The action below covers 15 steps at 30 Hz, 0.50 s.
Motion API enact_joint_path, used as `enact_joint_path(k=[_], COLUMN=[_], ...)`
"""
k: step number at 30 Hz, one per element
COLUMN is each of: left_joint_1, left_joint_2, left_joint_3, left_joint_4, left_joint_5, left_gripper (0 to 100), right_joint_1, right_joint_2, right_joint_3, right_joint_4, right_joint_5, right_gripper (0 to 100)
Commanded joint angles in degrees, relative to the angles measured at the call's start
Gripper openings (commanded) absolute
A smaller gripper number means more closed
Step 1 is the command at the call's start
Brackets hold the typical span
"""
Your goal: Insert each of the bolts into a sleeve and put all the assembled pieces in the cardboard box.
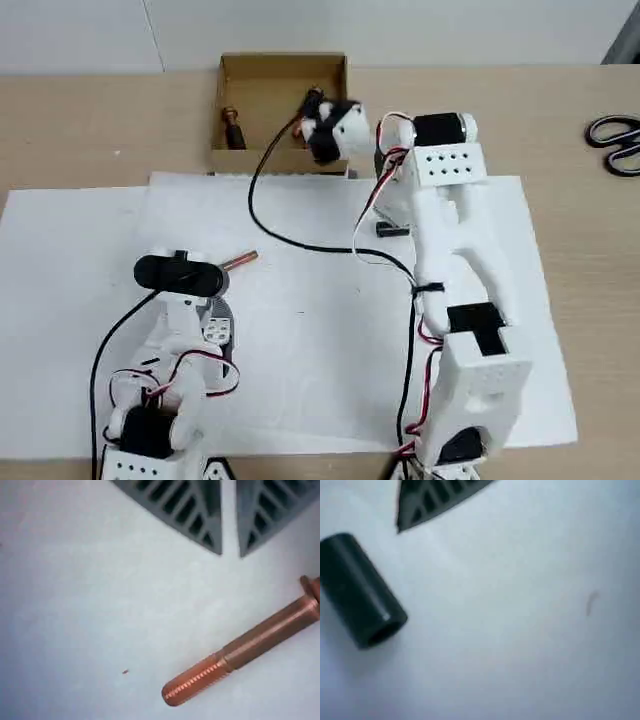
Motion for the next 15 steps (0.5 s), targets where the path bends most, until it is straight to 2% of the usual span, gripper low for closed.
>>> enact_joint_path(k=[1, 9, 15], left_joint_1=[-0.2, -0.2, -0.2], left_joint_2=[-0.5, -0.5, -0.5], left_joint_3=[-0.4, -0.4, -0.4], left_joint_4=[-1.7, -1.7, -1.7], left_joint_5=[-0.4, -0.4, -0.4], left_gripper=[1, 1, 1], right_joint_1=[1.7, 2.8, 2.7], right_joint_2=[-0.1, 0.0, 2.4], right_joint_3=[-2.3, -2.3, -2.3], right_joint_4=[0.8, 1.8, 2.0], right_joint_5=[6.7, 15.3, 16.3], right_gripper=[22.1, 22.1, 22.1])
